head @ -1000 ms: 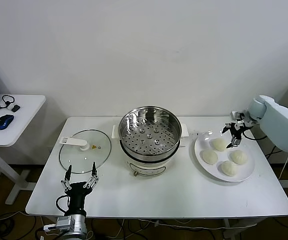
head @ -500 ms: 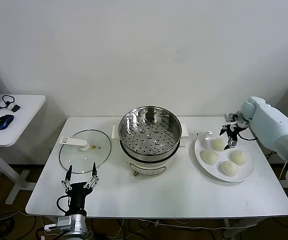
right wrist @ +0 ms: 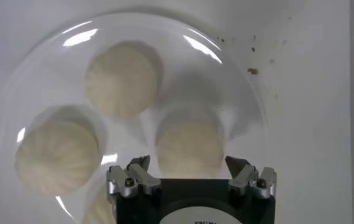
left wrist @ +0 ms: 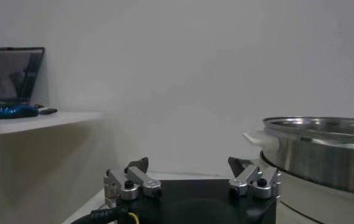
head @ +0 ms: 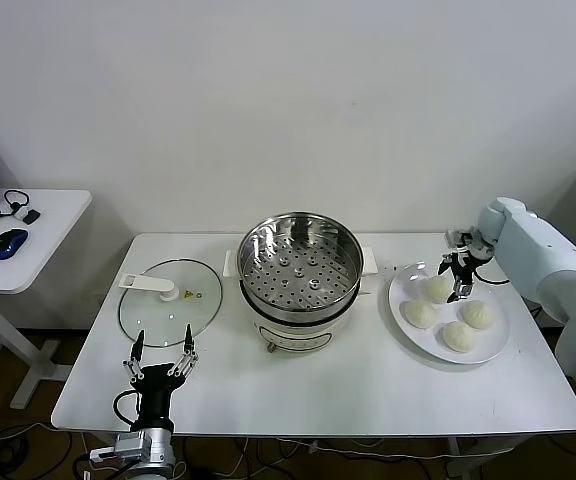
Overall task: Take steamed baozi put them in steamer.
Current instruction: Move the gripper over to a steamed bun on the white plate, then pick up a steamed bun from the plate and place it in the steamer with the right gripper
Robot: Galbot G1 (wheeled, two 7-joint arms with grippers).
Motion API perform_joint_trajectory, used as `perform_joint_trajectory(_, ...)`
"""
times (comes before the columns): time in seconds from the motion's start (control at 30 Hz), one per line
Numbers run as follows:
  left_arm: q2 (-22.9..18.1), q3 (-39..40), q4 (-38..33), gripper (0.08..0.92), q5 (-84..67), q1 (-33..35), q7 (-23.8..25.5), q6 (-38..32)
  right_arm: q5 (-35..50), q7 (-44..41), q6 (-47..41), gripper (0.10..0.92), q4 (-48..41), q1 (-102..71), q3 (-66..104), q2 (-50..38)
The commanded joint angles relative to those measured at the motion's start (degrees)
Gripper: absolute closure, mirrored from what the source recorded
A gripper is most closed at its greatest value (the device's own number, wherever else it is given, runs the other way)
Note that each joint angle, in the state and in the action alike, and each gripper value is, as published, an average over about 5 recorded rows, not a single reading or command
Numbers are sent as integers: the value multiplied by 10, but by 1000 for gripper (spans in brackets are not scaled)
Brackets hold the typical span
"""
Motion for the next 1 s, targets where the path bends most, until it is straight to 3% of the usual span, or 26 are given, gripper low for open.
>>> perform_joint_trajectory(0.03,-17,-1,1,177,0,0,-1,-3,-3,2,2,203,-15,-1,3,7)
perform_joint_trajectory(0.77,-16,-3,0,177,1,-1,-1,-4,-1,0,3,372,5,2,-2,2)
perform_joint_trajectory(1.0,-17,-4,-6,177,2,2,-1,-3,16,-4,-3,405,85,22,-26,-42)
